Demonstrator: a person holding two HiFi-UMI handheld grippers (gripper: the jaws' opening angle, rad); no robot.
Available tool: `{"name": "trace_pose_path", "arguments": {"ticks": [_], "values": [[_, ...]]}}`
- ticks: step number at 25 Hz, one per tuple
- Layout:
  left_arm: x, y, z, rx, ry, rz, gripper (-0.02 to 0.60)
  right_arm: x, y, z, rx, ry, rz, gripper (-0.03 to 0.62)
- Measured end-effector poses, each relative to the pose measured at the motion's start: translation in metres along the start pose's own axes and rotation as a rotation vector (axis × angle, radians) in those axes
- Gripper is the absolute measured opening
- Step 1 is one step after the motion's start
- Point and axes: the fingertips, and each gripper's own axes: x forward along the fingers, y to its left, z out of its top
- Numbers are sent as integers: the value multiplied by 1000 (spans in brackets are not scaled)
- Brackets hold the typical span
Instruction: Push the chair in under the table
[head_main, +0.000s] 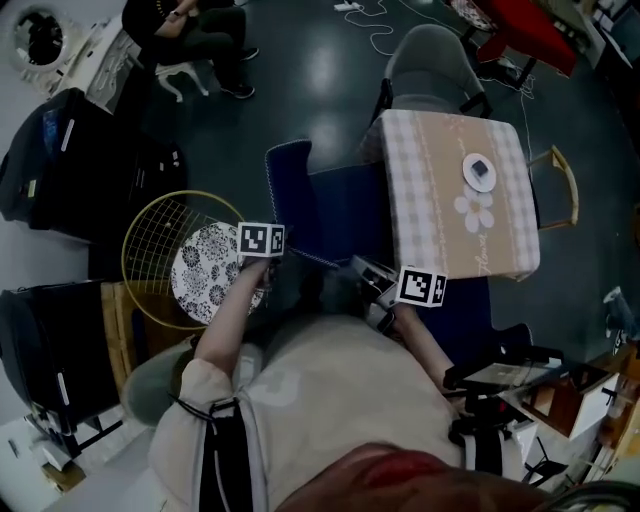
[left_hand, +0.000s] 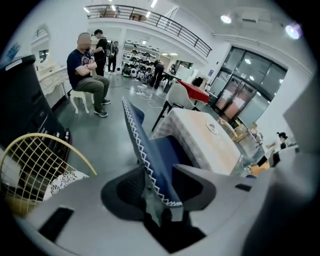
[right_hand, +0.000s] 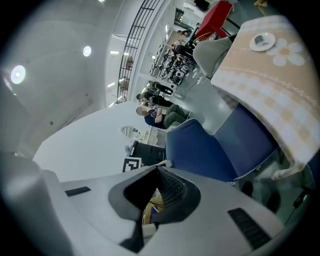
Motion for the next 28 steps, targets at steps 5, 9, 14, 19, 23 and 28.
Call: {"name": "trace_pose_path", "arguments": {"ticks": [5, 9, 14, 19, 23, 28], "values": [[-27, 3, 2, -21, -115, 41, 32, 2, 10, -8, -42, 21, 37, 11], [-46, -25, 3, -4, -187, -9, 9, -2, 19, -15, -81, 39, 67, 11], [-64, -72, -1, 43, -216, -87, 9, -8, 27, -24, -91, 46, 93, 11], [-78, -114, -16, 91, -244, -134, 8, -31, 32, -30, -171, -11, 103, 11], [-97, -119, 9, 130, -338, -85, 8, -29, 54, -9, -324, -22, 158, 11], [-101, -136, -8, 150, -293, -94, 8, -50, 63, -17, -267, -74, 158, 11]]}}
